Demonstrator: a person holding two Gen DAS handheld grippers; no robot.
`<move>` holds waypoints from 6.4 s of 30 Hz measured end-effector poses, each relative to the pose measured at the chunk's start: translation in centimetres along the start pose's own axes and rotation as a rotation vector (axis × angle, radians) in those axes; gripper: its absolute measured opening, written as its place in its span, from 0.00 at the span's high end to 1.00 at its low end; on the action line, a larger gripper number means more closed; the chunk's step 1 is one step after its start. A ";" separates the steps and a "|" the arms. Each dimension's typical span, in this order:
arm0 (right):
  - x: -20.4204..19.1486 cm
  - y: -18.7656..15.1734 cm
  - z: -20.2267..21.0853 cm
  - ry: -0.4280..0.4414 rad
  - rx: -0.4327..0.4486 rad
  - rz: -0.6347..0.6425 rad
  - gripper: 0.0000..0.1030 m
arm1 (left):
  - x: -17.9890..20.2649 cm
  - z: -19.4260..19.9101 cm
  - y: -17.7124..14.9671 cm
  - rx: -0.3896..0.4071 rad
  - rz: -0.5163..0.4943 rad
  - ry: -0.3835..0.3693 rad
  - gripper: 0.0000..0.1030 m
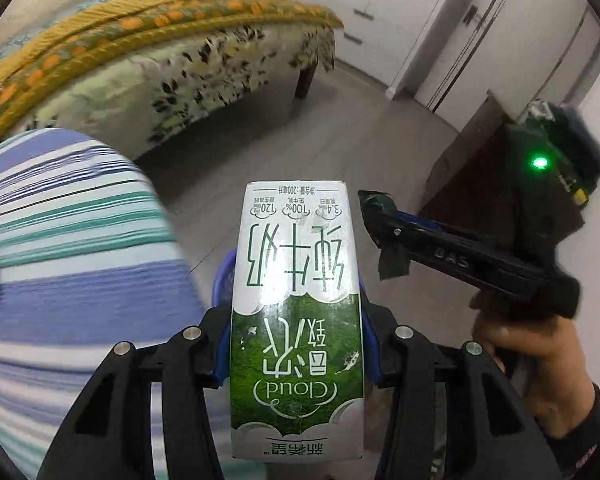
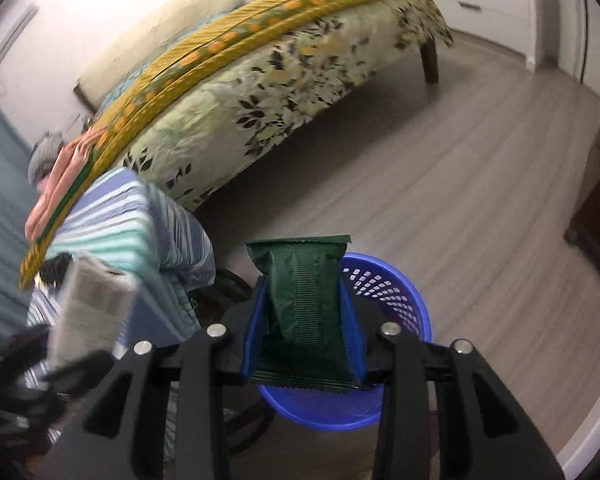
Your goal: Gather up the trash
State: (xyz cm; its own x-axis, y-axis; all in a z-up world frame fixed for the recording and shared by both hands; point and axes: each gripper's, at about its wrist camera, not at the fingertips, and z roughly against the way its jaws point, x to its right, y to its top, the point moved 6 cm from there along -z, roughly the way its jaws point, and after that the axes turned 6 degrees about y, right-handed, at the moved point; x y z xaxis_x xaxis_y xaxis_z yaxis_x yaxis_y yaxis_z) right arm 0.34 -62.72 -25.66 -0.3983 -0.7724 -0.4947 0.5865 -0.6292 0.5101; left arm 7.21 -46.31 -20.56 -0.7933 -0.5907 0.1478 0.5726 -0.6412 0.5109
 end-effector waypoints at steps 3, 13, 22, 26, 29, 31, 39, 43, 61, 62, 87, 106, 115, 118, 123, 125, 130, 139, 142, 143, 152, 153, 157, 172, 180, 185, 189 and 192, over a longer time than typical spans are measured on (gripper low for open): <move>1.7 0.2 0.2 0.011 0.009 -0.061 0.42 | 0.2 -2.3 1.1 0.005 0.000 -0.005 0.27; 2.2 -0.4 0.7 -0.063 0.045 -0.083 0.13 | -1.8 4.6 -0.7 0.171 -0.070 0.131 0.07; -9.0 -4.3 1.2 -0.152 0.095 0.324 0.13 | -15.8 11.7 -13.5 0.116 0.034 0.432 0.05; -19.1 -9.5 0.6 -0.005 0.057 0.526 0.13 | -22.2 14.5 -17.3 0.112 0.147 0.508 0.05; -24.7 -13.0 -0.5 0.074 0.002 0.644 0.13 | -26.7 15.8 -19.0 0.102 0.230 0.572 0.05; -28.0 -15.2 -1.8 0.106 -0.038 0.723 0.13 | -29.2 16.8 -19.8 0.110 0.282 0.602 0.05; -32.1 -18.6 -6.7 0.077 -0.143 0.855 0.13 | -33.0 16.8 -21.1 0.088 0.352 0.614 0.05; -32.7 -17.4 -8.0 0.071 -0.157 0.879 0.13 | -33.1 16.8 -21.7 0.093 0.366 0.588 0.05; -40.2 -6.1 -19.0 0.019 -0.265 1.069 0.50 | -33.5 16.6 -22.1 0.091 0.404 0.553 0.04; -39.6 -5.8 -18.1 0.036 -0.271 1.010 0.51 | -33.5 16.6 -22.1 0.091 0.404 0.552 0.04; -30.2 -16.3 -8.1 -0.018 -0.086 0.627 0.08 | -34.5 17.0 -18.5 0.129 0.445 0.486 0.04; -30.6 -16.4 -8.4 0.002 -0.091 0.648 0.08 | -41.0 13.3 -8.9 0.290 0.726 0.448 0.87; -30.4 -16.4 -8.3 0.001 -0.089 0.647 0.08 | -39.2 21.9 -15.7 0.141 0.335 0.667 0.93; -30.4 -16.4 -8.3 0.000 -0.088 0.647 0.08 | -36.6 22.0 -16.8 0.104 0.177 0.779 0.92; -30.4 -16.4 -8.3 0.001 -0.089 0.647 0.08 | -30.0 17.7 -16.9 0.063 -0.025 0.745 0.75; -30.4 -16.4 -8.3 0.002 -0.088 0.646 0.08 | -27.0 16.6 -16.6 0.068 -0.075 0.666 0.64; -30.2 -16.4 -8.2 0.002 -0.087 0.645 0.08 | -23.8 17.5 -17.2 0.094 -0.090 0.437 0.40; -30.3 -16.4 -8.2 0.001 -0.087 0.645 0.08 | -30.7 24.5 -18.2 0.213 0.117 0.392 0.25; -30.3 -16.4 -8.2 0.001 -0.086 0.645 0.08 | -33.2 23.3 -17.9 0.204 0.227 0.348 0.25; -30.3 -16.4 -8.2 0.001 -0.086 0.645 0.08 | -33.8 22.3 -17.9 0.189 0.252 0.352 0.25; -30.2 -16.3 -8.1 -0.001 -0.085 0.643 0.08 | -34.8 16.3 -18.0 0.089 0.327 0.499 0.39; -30.2 -16.3 -8.1 -0.001 -0.085 0.643 0.08 | -35.1 16.0 -18.3 0.082 0.352 0.479 0.56; -30.2 -16.4 -8.1 -0.002 -0.084 0.643 0.08 | -34.8 17.0 -18.8 0.104 0.337 0.435 0.71; -30.3 -16.4 -8.1 -0.004 -0.083 0.642 0.08 | -35.7 17.6 -21.8 0.099 0.359 0.525 0.16; -30.1 -16.4 -8.0 -0.004 -0.084 0.640 0.07 | -36.6 17.4 -22.1 0.102 0.401 0.530 0.04; -30.1 -16.4 -8.1 -0.005 -0.084 0.632 0.07 | -36.6 17.2 -22.2 0.094 0.390 0.536 0.04; -30.0 -16.4 -8.1 -0.006 -0.083 0.632 0.07 | -36.6 17.2 -22.2 0.090 0.383 0.541 0.04; -30.0 -16.4 -8.1 -0.007 -0.083 0.632 0.07 | -36.7 17.2 -22.2 0.090 0.383 0.542 0.04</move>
State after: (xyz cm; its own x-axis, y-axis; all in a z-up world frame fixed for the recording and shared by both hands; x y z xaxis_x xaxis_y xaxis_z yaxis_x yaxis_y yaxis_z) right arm 8.38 -28.51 -24.86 0.0387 -0.9930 -0.1114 0.7624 -0.0427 0.6457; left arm 20.01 -1.96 -22.80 -0.3082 -0.9459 -0.1019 0.7549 -0.3083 0.5788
